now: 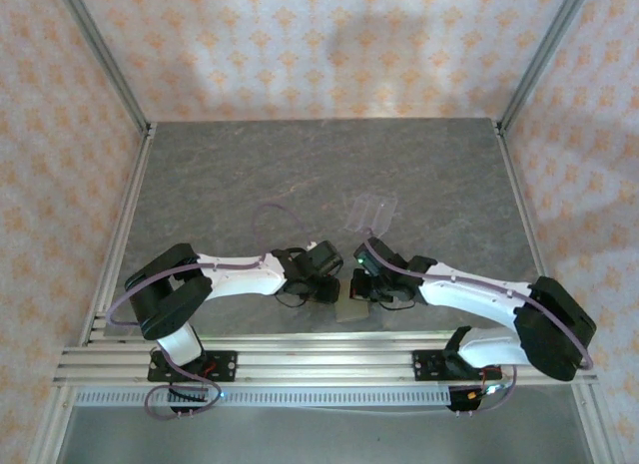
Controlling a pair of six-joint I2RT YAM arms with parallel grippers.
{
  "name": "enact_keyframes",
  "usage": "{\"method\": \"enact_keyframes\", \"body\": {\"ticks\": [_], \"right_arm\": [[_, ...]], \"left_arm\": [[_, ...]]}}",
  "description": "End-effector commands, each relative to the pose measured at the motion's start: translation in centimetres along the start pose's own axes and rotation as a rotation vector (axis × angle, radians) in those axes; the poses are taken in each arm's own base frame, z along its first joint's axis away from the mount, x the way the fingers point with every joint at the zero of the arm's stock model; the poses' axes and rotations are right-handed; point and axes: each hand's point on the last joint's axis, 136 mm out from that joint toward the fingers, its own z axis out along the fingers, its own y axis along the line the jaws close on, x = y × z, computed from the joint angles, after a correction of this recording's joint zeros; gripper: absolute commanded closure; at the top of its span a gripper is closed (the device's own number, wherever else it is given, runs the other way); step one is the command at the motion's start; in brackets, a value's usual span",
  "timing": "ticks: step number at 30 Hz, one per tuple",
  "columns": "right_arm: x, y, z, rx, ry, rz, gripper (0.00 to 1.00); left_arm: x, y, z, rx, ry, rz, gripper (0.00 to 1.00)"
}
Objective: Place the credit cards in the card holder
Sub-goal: Close the button on the card holder.
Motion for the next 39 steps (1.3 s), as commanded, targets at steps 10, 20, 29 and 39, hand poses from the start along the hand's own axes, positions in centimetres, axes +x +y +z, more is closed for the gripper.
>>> {"method": "enact_keyframes", "body": {"ticks": [10,20,29,39], "right_arm": [[0.9,0.0,0.6,-0.097,0.055,0.071,1.0],[1.1,-0.8,1.6,-0.103,0.071,0.106,1.0],[0.8,-2.4,2.1,-0.056,0.067,0.141,1.0],[-0.7,0.1,0.3,-0.19,0.038,0.174,1.0]], "left_arm": [[2.3,-3.3,3.5,0.132,0.075,0.035,0.61],[2.4,-3.3,3.7,0.132,0.08,0.035,0.61],[2.3,-3.4,3.8,0.131,0.08,0.036,0.61],[2.3,-3.3,4.2,0.127,0.085,0.038,0.61]]}}
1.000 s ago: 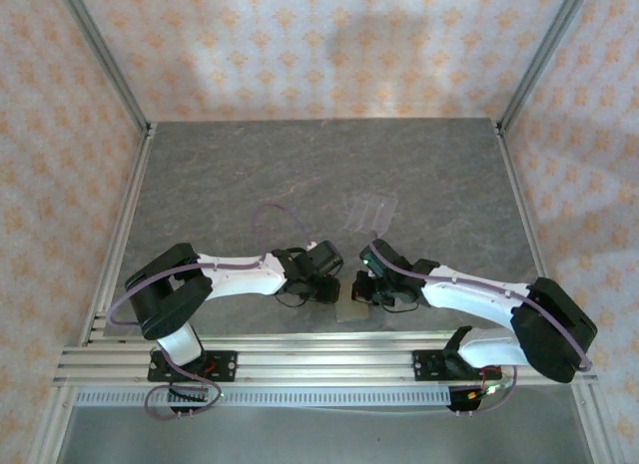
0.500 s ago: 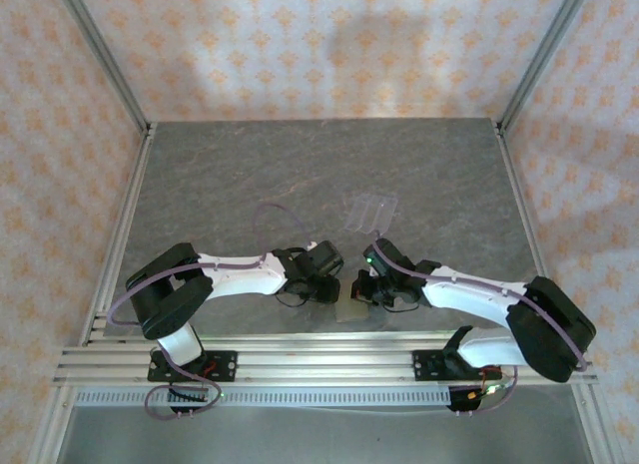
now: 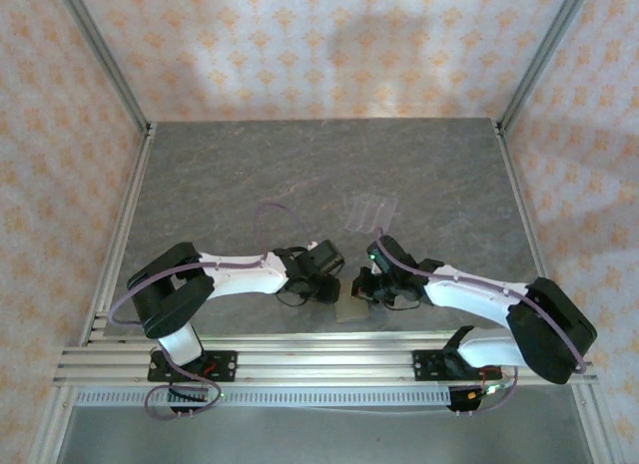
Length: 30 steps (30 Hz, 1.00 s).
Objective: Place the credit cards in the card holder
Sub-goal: Close the button on the card holder.
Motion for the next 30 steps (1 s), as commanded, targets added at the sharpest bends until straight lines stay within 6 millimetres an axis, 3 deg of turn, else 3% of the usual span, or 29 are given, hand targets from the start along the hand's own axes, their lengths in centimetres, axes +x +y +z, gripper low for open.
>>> {"method": "enact_keyframes", "body": {"ticks": [1,30], "right_arm": [[-0.7,0.7,-0.5,-0.061,-0.026,0.032,1.0],[-0.2,-2.5,0.2,0.025,-0.031,0.068,1.0]], "left_arm": [[2.4,-3.4,4.0,0.139,0.076,0.04,0.61],[2.4,-3.5,4.6,0.143,0.086,0.039,0.61]]}}
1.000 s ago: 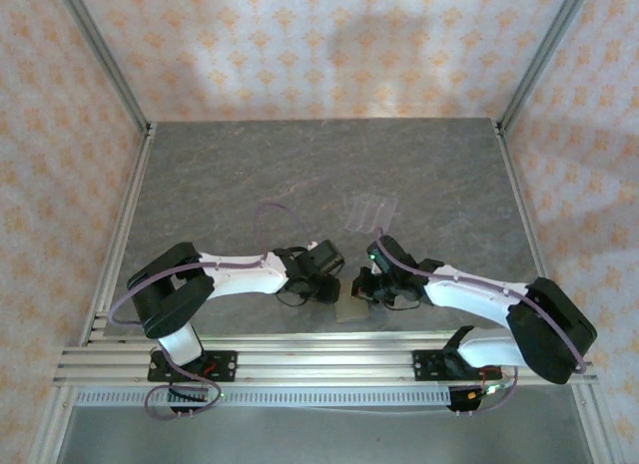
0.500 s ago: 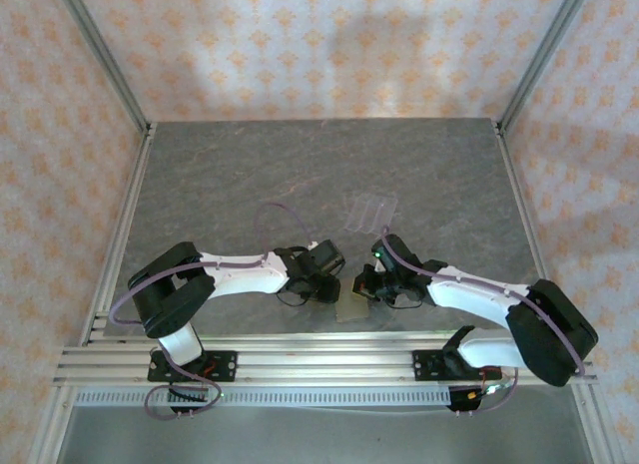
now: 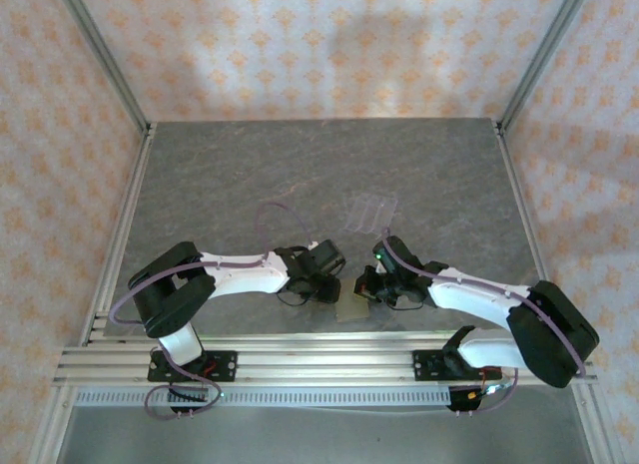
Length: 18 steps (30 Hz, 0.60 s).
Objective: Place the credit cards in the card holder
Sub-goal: Close the button on the card holder.
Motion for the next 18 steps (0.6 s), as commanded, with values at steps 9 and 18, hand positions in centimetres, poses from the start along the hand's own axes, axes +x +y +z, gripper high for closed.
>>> {"method": "enact_keyframes", "body": {"ticks": [9,18], "right_arm": [[0.0,-0.8,0.9,-0.013,-0.007,0.049,1.0],[0.4,-1.7,1.0,-0.002,-0.005,0.066,1.0]], "left_arm": [[2.5,-3.5,4.7,0.15,0.083,0.037,0.61],[2.6,-3.5,4.7,0.151,0.084,0.036,0.61]]}}
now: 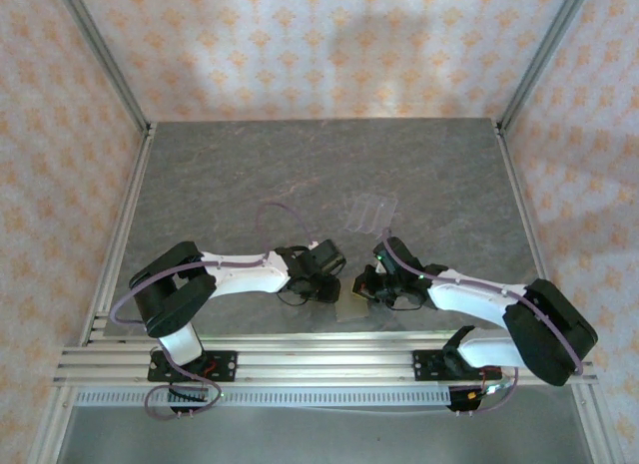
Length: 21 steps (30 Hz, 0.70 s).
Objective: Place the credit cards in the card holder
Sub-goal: Close the button on the card holder.
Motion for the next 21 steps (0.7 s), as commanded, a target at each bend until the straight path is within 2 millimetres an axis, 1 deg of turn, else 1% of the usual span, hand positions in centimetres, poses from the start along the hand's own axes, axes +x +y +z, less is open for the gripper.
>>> {"method": "enact_keyframes", "body": {"ticks": [1,7,10,21], "right_arm": [[0.7,-2.1,0.3,0.04,0.003,0.038,1.0],[1.4,-3.8,0.4,0.086,-0.009,0.032,1.0],[1.6,-4.1,0.6,0.105,-0.012,0.018,1.0],[2.4,-6.4,0.8,0.235,-0.06,-0.053,1.0]], "left_arm": [[2.4,-3.6,4.7,0.156,0.079,0.037,0.61],[2.4,-3.8,5.0,0.159,0.084,0.036,0.61],[2.3,-3.9,4.9,0.163,0.083,0.036,0.61],[2.3,-3.8,4.9,0.159,0.082,0.029,0.61]]}}
